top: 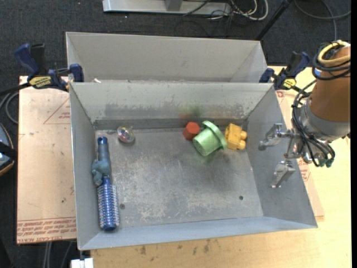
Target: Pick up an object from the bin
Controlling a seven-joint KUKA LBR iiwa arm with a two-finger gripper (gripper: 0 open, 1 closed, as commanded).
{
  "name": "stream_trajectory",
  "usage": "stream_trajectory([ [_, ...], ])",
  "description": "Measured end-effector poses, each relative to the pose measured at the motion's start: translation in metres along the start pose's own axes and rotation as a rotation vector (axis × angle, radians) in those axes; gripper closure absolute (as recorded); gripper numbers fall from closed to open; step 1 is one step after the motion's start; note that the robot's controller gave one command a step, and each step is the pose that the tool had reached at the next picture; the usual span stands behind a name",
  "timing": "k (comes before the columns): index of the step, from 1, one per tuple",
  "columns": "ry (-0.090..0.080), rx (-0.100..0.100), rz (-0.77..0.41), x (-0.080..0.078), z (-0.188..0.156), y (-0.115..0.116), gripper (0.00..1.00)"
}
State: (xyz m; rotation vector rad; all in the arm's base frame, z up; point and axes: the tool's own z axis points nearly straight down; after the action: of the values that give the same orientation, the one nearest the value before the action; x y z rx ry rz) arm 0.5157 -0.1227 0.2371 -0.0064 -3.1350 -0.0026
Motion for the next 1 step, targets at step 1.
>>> stream_trajectory([
  [1,-0.003,0.0,-0.481,-0.0075,0.1123,0.0283,0.0],
])
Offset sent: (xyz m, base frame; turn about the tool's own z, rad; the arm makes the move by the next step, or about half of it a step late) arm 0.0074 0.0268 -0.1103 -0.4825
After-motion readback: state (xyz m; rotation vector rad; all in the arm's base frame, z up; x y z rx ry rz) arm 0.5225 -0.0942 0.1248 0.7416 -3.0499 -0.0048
